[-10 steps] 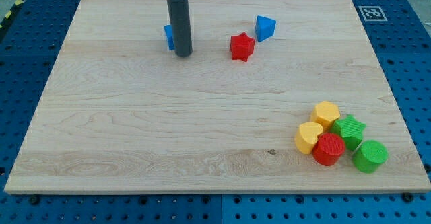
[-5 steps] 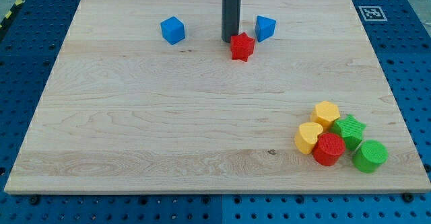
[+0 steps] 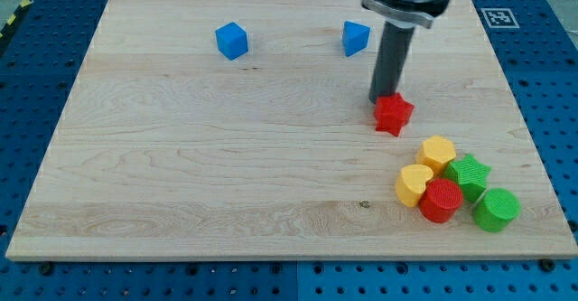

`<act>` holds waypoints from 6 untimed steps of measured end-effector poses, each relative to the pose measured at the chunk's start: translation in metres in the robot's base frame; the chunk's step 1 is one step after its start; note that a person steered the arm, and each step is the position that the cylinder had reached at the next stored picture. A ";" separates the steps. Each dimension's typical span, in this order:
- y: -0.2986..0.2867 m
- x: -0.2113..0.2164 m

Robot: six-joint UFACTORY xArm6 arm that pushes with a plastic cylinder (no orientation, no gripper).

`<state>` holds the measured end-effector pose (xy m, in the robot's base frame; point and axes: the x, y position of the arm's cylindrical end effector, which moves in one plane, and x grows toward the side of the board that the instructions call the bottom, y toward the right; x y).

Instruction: Push the red star closer to the yellow heart

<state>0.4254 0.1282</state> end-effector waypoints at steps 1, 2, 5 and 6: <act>0.024 0.010; 0.031 0.020; -0.006 0.036; -0.008 0.059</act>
